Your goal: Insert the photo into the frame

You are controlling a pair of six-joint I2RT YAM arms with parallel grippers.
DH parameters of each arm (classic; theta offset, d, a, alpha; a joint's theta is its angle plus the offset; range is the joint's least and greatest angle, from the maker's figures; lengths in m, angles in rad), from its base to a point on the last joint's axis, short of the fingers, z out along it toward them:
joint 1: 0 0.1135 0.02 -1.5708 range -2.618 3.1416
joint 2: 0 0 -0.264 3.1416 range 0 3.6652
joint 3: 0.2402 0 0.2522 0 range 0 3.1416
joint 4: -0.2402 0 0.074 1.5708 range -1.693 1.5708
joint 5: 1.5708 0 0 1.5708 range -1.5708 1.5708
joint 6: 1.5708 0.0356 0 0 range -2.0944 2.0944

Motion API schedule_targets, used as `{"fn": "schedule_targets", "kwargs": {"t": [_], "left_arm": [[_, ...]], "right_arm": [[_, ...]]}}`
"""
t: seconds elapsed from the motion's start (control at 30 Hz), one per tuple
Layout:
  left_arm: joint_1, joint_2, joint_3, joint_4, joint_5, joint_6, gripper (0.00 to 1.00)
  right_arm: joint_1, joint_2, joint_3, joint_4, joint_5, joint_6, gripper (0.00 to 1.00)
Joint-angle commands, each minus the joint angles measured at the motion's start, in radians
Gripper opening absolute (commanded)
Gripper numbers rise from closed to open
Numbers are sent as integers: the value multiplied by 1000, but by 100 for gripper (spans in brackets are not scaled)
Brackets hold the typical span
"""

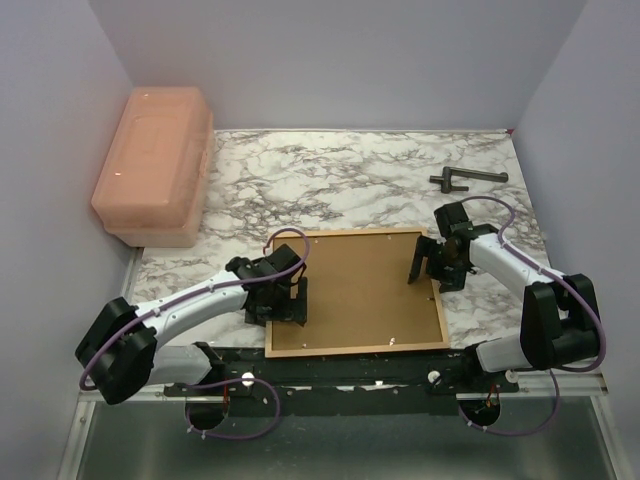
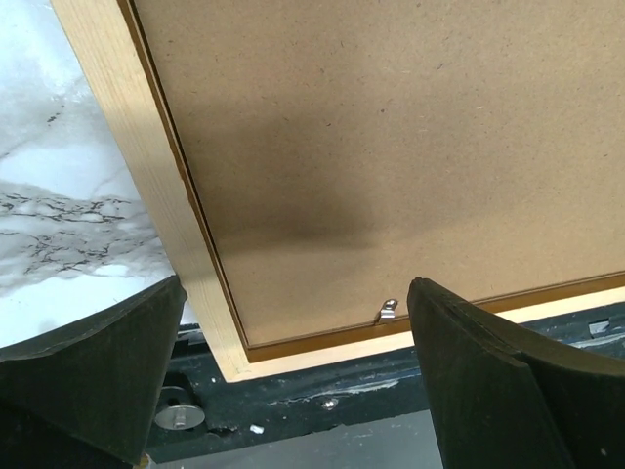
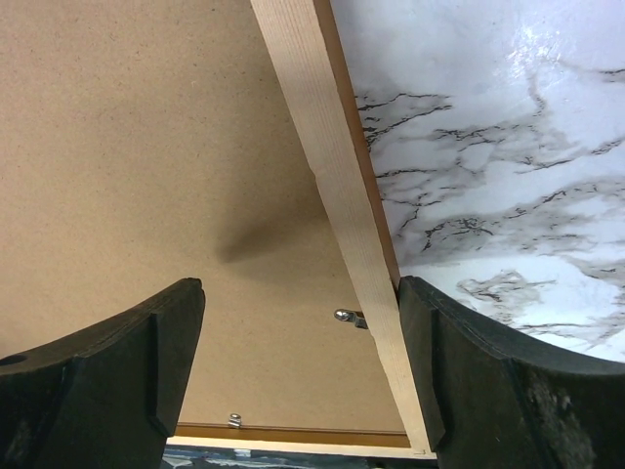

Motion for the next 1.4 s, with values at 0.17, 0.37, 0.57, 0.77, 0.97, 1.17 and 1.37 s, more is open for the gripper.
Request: {"fn": "schedule_targets", "kwargs": {"t": [0.17, 0.37, 0.57, 0.77, 0.97, 1.17, 1.37], "left_arm": [[36, 100, 111, 17, 17, 6, 98], [145, 144, 176, 10, -12, 71, 99], [250, 224, 251, 13, -28, 132, 98], [303, 303, 334, -17, -121, 177, 98], [352, 387, 393, -12, -129, 207, 95], [386, 460, 424, 12, -105, 232, 87], [389, 515, 446, 32, -75, 247, 74]], "right_arm": [[14, -1, 43, -18, -66, 49, 92], [8, 23, 73, -12, -66, 41, 92], [-3, 43, 101, -9, -65, 37, 94], [-21, 55, 116, -9, -54, 23, 97], [-25, 77, 131, -5, -62, 15, 97], [-26, 85, 132, 1, -67, 12, 97], [-28, 92, 127, 10, -75, 12, 97]]}}
